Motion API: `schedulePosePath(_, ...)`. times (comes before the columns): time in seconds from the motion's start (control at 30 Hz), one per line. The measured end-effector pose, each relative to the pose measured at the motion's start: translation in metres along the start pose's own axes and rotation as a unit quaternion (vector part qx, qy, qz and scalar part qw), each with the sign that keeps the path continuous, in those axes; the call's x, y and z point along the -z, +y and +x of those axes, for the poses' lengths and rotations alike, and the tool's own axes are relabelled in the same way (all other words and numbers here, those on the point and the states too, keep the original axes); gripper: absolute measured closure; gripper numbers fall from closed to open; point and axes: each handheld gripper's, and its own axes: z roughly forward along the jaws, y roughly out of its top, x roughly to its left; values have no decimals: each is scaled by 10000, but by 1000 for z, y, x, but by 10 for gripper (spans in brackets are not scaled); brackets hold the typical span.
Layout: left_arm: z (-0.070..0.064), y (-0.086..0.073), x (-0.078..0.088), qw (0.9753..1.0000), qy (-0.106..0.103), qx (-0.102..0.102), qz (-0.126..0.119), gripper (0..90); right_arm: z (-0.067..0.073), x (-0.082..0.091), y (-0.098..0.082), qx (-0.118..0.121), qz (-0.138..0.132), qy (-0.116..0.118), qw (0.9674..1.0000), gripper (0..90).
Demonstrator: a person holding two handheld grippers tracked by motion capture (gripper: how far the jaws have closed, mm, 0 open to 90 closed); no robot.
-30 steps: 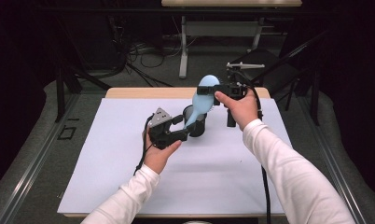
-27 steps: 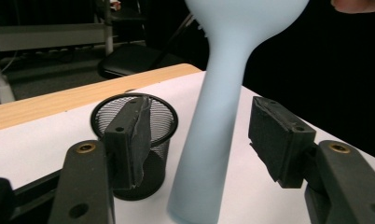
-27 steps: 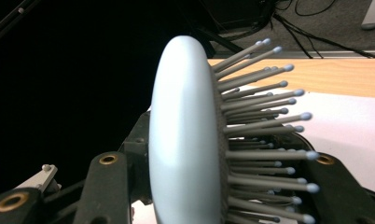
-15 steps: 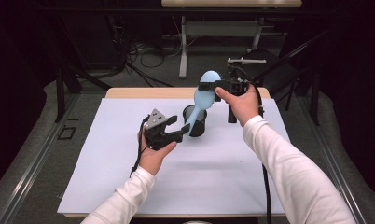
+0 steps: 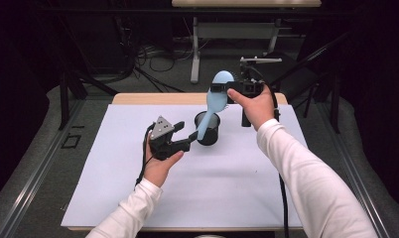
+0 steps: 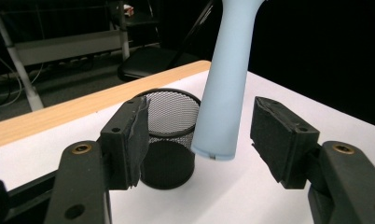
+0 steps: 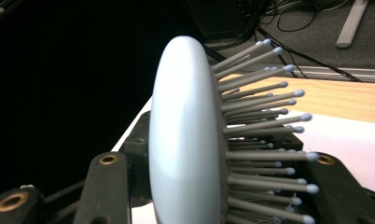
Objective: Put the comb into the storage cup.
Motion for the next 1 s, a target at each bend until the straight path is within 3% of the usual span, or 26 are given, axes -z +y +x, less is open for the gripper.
schedulePosePath(0.3,-1,-3,3,9999,122,-26,23,262,1,-1,7,57,-86,-126,9999,471)
schedulePosePath(0.37,1,-5,2,10000,59,32,40,244,1,-1,8,61,-96,-147,9998,471)
schedulePosePath(0.47,3,-7,0,9998,137,154,82,230,0,-1,10,66,-130,-214,9997,471)
schedulePosePath(0.53,6,-9,0,9994,71,332,27,228,-1,-2,11,76,-132,-239,9996,471)
schedulePosePath(0.67,10,-10,0,9989,31,476,-24,198,-2,-3,12,62,-147,-274,9995,470)
schedulePosePath(1.0,16,-12,0,9988,-40,483,-7,148,1,-5,17,130,-193,-388,9990,470)
